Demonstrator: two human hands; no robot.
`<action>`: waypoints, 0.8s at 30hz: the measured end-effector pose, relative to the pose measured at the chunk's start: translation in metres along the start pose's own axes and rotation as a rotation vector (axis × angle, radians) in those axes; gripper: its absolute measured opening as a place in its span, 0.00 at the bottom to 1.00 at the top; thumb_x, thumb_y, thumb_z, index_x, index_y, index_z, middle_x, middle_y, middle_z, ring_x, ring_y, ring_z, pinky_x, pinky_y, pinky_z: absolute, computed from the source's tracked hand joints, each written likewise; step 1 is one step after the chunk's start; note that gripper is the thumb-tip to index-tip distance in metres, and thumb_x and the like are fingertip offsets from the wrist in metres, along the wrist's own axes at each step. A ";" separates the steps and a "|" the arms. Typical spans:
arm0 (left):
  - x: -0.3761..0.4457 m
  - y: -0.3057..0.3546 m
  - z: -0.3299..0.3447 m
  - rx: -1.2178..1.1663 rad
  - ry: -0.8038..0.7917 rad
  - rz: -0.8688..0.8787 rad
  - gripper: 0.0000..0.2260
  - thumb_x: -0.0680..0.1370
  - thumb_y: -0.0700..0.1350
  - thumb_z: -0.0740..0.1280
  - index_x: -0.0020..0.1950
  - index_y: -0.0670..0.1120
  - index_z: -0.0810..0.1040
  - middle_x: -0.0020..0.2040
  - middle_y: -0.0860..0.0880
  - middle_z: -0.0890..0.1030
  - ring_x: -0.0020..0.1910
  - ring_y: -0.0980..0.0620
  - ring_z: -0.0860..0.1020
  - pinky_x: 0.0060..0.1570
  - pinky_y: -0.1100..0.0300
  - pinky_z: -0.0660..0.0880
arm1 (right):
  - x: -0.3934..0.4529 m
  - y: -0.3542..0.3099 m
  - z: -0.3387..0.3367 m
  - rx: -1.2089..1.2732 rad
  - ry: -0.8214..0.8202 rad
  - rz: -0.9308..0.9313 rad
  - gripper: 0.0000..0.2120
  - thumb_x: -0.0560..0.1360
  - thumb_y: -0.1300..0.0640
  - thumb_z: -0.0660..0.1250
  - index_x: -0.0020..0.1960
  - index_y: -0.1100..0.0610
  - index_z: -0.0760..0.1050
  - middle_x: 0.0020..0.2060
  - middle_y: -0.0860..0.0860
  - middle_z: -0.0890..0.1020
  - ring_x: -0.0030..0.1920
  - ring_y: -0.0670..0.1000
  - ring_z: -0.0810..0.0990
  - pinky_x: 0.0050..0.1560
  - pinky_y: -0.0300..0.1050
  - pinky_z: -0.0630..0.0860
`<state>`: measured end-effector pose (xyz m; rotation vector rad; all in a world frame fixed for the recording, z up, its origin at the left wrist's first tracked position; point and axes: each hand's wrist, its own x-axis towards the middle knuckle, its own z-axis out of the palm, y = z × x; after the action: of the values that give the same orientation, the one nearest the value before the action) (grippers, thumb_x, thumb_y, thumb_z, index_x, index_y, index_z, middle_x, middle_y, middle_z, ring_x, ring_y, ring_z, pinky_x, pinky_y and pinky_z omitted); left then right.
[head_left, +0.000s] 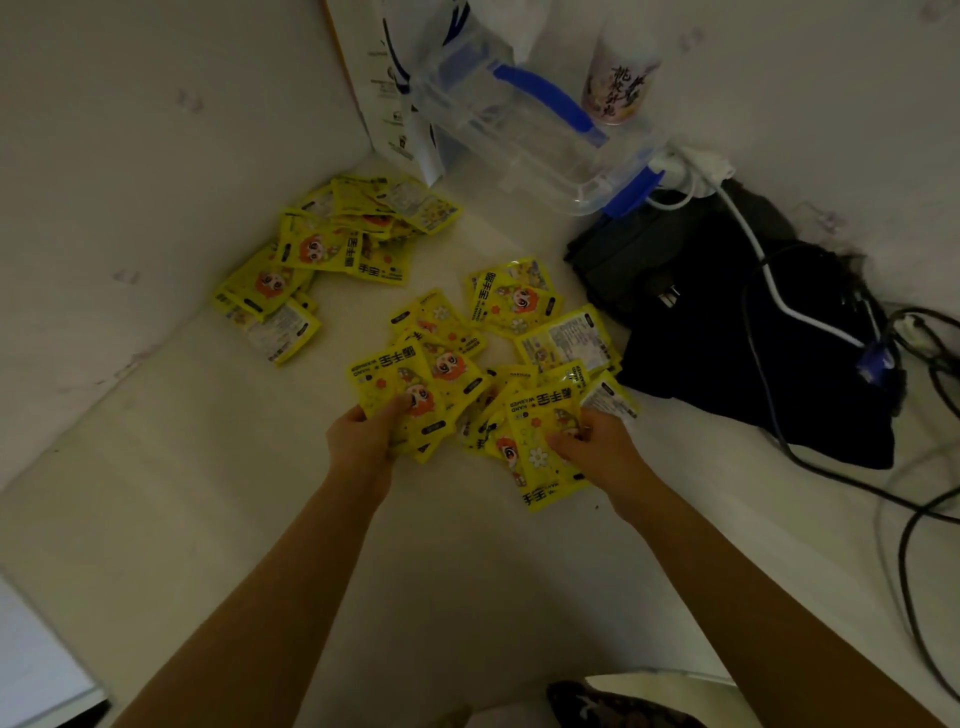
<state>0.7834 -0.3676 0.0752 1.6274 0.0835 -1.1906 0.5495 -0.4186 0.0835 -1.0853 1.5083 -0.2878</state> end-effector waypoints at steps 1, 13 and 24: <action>0.000 0.000 -0.007 -0.004 -0.018 -0.007 0.07 0.72 0.34 0.71 0.48 0.40 0.79 0.37 0.47 0.85 0.33 0.50 0.84 0.29 0.55 0.80 | 0.000 0.001 -0.001 0.019 -0.003 -0.007 0.13 0.74 0.62 0.67 0.35 0.55 0.66 0.30 0.50 0.68 0.33 0.50 0.68 0.38 0.46 0.68; -0.018 -0.006 -0.059 0.070 -0.187 -0.024 0.06 0.74 0.34 0.69 0.50 0.41 0.79 0.45 0.42 0.84 0.37 0.46 0.84 0.32 0.52 0.81 | -0.040 0.013 0.018 0.245 0.109 0.026 0.10 0.75 0.63 0.68 0.55 0.56 0.78 0.45 0.54 0.83 0.44 0.52 0.82 0.46 0.49 0.80; -0.057 -0.033 -0.081 0.268 -0.466 -0.055 0.07 0.74 0.34 0.69 0.50 0.41 0.80 0.40 0.45 0.86 0.36 0.46 0.84 0.30 0.54 0.80 | -0.136 0.078 0.044 0.597 0.343 0.135 0.07 0.76 0.64 0.66 0.53 0.60 0.77 0.46 0.62 0.82 0.45 0.62 0.83 0.49 0.61 0.80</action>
<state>0.7880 -0.2643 0.0875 1.5373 -0.3420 -1.6495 0.5343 -0.2577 0.1040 -0.4696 1.6349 -0.8030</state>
